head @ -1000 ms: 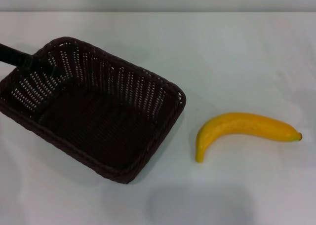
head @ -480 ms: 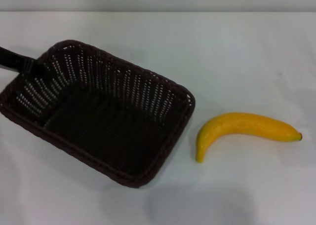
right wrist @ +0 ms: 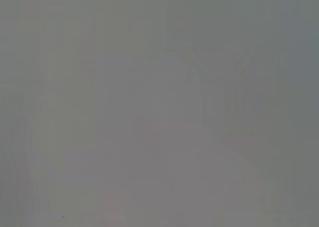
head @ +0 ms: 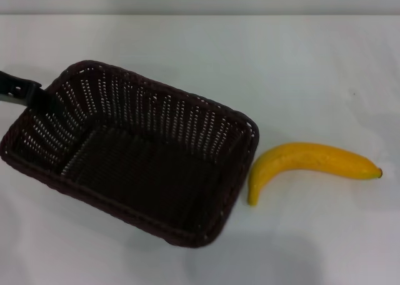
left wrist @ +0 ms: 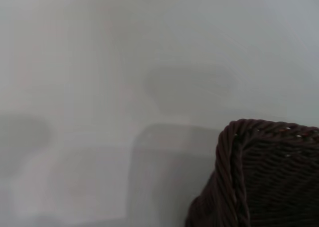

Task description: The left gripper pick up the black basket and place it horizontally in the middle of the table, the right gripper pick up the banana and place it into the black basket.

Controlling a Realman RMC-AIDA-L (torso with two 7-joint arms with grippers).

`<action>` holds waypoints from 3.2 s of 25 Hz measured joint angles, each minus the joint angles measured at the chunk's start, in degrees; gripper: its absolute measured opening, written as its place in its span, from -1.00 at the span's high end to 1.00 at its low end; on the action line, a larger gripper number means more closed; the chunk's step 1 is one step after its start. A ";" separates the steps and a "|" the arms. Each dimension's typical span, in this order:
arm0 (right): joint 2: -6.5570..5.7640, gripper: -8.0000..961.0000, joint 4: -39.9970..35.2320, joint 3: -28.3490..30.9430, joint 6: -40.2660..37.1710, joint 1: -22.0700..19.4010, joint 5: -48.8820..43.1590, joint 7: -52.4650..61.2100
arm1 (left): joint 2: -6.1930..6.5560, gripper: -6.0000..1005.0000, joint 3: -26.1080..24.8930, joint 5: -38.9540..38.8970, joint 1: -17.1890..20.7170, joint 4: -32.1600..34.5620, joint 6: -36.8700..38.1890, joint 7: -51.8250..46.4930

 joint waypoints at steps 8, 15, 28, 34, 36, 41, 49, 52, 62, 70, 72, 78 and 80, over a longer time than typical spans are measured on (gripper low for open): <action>-0.04 -0.79 0.14 0.23 -0.08 -0.48 0.02 -0.13 | 1.56 0.62 -10.00 -7.54 4.49 -0.34 -4.87 3.79; -0.18 -0.79 -0.20 0.83 -0.36 -1.28 0.57 -0.39 | 2.06 0.60 -10.45 -17.67 10.50 -2.80 -5.25 2.30; -0.26 -0.79 -1.18 2.30 -3.68 -1.53 0.71 -0.61 | -0.35 0.58 -13.08 -24.41 18.29 -4.66 8.79 -5.87; -0.26 -0.79 -1.80 2.29 -7.09 -0.65 0.63 -0.59 | -0.83 0.57 -12.93 -23.20 14.17 -6.66 11.27 -5.94; -0.24 -0.79 -1.87 2.29 -7.85 -0.40 0.60 -0.48 | -0.77 0.57 -12.91 -22.09 12.22 -7.73 11.92 -6.03; -0.15 -0.79 -1.87 2.14 -8.73 0.21 0.35 -0.25 | -0.86 0.56 -12.88 -18.71 7.30 -9.28 17.12 -7.72; -0.08 -0.79 -1.80 2.29 -8.79 0.19 0.56 -0.24 | -1.66 0.54 -11.72 -13.33 0.93 -12.79 19.60 -8.55; -0.08 -0.79 -1.79 2.48 -8.79 0.07 0.63 -0.21 | -1.75 0.54 -9.24 -12.68 0.17 -12.91 19.79 -10.62; -0.17 -0.79 -1.94 4.41 -8.95 0.44 0.71 -0.30 | -2.23 0.52 -8.63 -13.14 0.30 -12.95 17.73 -10.97; -0.17 -0.79 -2.94 4.75 -10.18 0.90 0.71 -0.18 | -3.38 0.21 -8.99 -13.66 1.93 -9.47 15.63 -9.36; -0.17 -0.79 -3.07 4.76 -10.20 0.93 0.71 -0.17 | -3.40 0.06 -9.06 -15.45 3.90 -6.68 15.73 -8.87; -0.18 -0.79 -3.14 4.76 -9.70 0.92 0.71 0.08 | -3.08 -0.33 -9.04 -27.89 12.07 -0.63 15.67 -4.01; -0.24 -0.79 -3.21 4.27 -8.49 0.62 0.43 1.91 | -3.16 -0.42 -9.04 -34.12 15.17 0.34 15.97 0.04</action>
